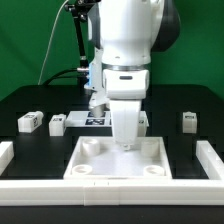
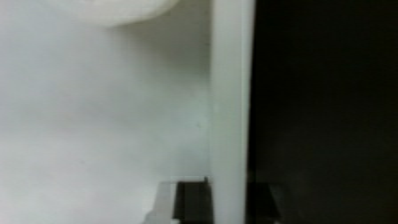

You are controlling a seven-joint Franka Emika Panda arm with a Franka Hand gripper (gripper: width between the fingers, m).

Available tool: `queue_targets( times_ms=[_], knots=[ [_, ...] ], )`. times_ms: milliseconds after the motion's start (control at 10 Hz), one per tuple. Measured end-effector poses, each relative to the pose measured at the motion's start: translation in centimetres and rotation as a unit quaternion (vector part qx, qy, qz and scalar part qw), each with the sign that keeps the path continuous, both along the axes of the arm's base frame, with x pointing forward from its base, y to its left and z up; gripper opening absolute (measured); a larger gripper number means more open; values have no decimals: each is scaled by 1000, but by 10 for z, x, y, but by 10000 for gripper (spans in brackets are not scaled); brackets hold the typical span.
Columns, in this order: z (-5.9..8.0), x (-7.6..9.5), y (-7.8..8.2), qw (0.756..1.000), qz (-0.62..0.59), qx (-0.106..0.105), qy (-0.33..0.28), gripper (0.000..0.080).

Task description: Assemble one leg

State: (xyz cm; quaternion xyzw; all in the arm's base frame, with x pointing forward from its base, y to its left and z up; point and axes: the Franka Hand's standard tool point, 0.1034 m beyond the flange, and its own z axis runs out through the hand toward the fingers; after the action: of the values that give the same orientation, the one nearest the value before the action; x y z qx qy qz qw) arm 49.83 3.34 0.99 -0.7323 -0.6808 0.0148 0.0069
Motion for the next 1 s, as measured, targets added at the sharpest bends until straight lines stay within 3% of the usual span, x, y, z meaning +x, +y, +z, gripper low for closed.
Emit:
queue_targets(
  times_ms=[300, 1000],
  knots=[
    [1, 3, 31, 1000, 19, 3, 11, 60],
    [-1, 1, 26, 999, 39, 4, 15, 84]
  ],
)
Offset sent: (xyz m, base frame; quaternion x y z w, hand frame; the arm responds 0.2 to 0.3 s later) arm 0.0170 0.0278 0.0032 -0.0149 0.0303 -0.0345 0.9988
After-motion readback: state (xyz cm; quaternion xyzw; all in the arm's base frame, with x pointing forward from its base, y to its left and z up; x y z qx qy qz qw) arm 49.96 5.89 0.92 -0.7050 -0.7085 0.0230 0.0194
